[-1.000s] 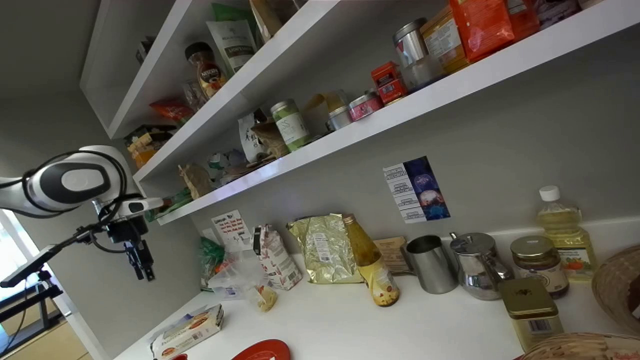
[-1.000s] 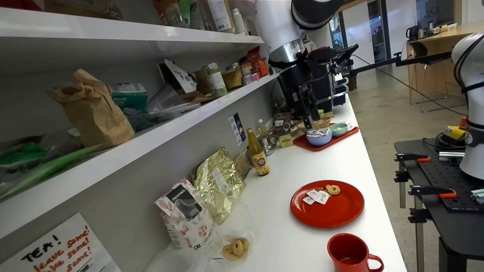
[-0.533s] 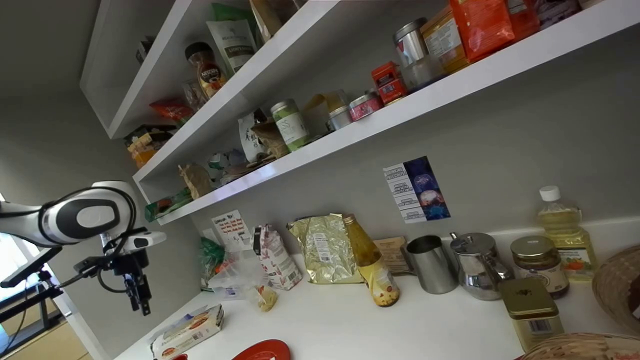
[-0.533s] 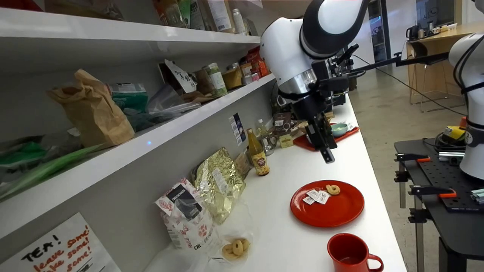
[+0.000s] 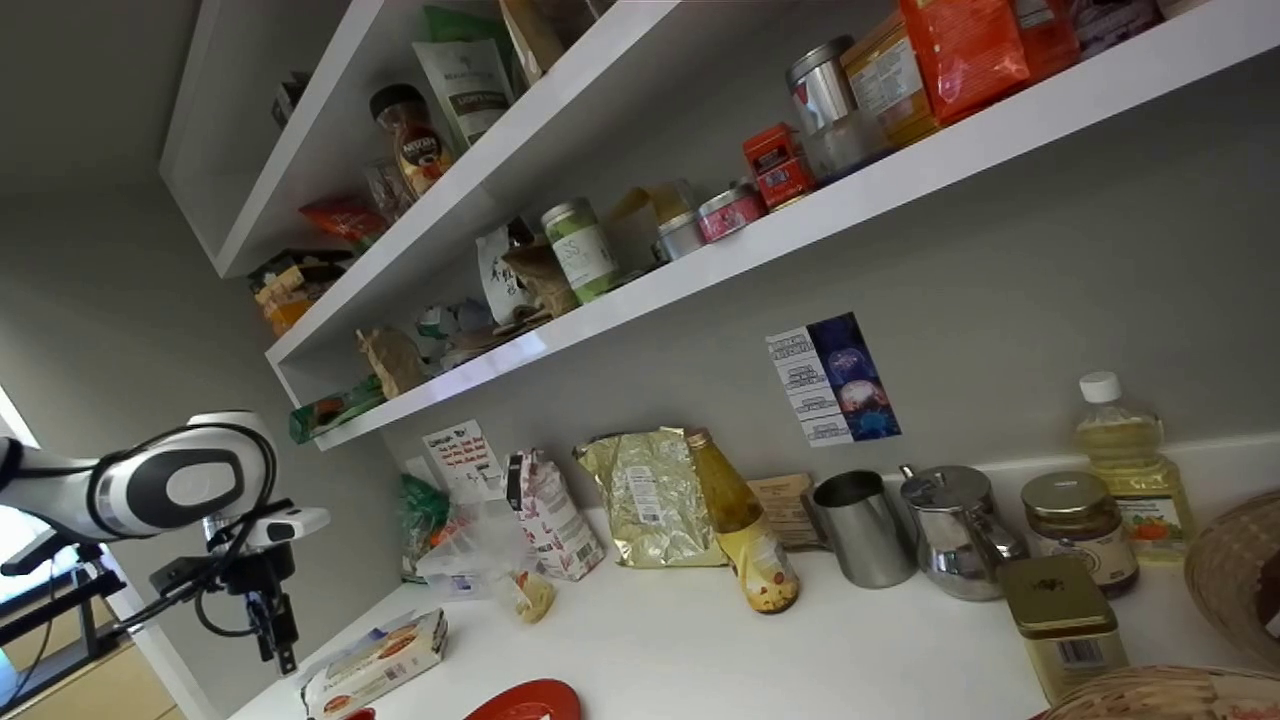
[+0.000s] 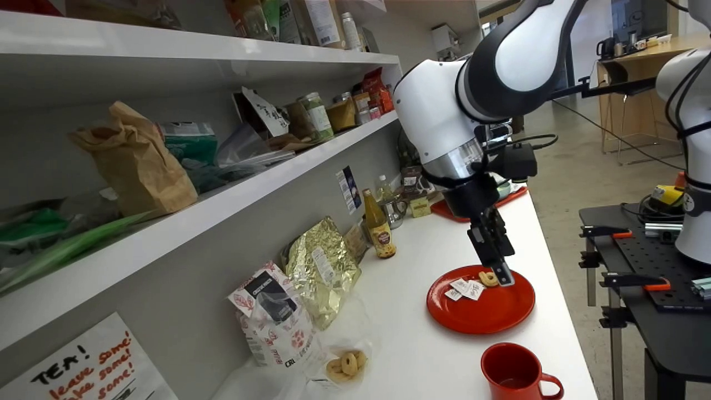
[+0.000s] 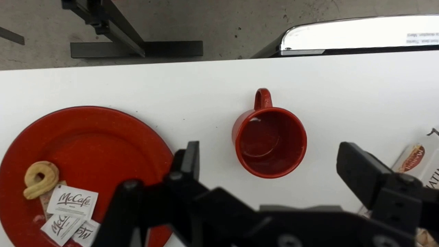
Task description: Put the cup on the plate
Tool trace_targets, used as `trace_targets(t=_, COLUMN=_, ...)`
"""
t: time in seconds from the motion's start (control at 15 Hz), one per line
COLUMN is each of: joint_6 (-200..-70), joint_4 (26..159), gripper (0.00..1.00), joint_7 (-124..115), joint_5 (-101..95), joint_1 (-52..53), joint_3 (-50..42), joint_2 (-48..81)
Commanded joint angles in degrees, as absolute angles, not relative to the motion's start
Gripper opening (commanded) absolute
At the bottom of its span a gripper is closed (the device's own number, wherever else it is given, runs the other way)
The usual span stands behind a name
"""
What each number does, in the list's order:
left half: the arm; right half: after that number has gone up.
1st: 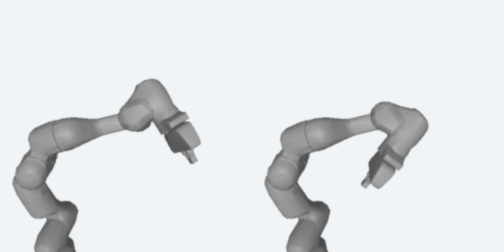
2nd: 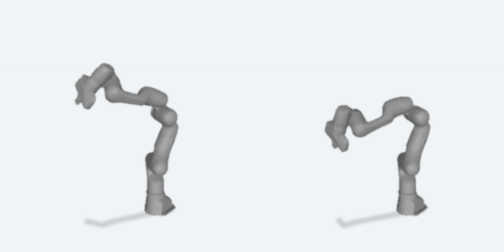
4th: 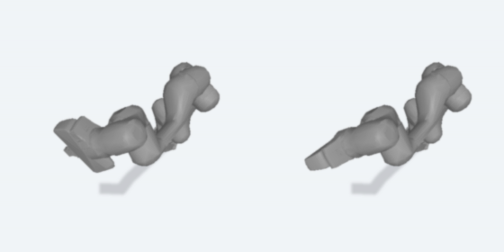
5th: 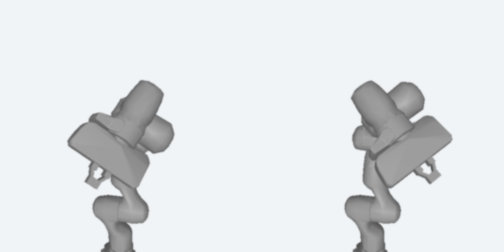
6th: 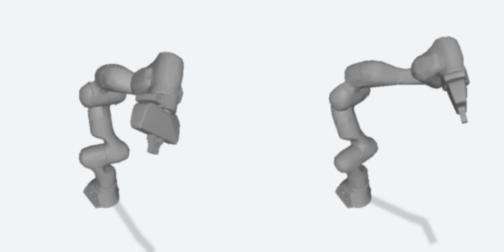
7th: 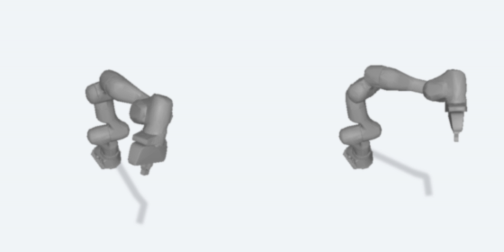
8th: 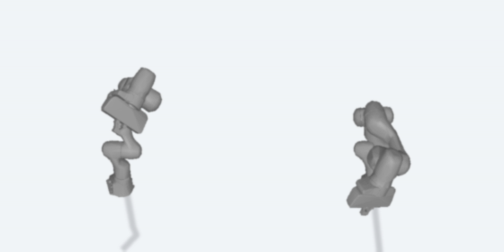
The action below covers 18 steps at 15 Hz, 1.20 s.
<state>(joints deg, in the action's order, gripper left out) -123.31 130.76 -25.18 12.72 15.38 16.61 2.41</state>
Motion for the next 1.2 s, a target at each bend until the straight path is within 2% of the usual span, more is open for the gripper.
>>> trace_targets(t=0.0, joint_6=-128.1, joint_4=130.8, gripper=1.00, joint_7=-30.3, joint_5=10.1, joint_1=17.3, joint_3=17.1, joint_2=5.8)
trace_targets(t=1.13, joint_6=-132.5, joint_4=122.7, gripper=1.00, joint_7=-48.3, joint_5=-9.6, joint_1=24.2, joint_3=11.7, joint_2=21.1)
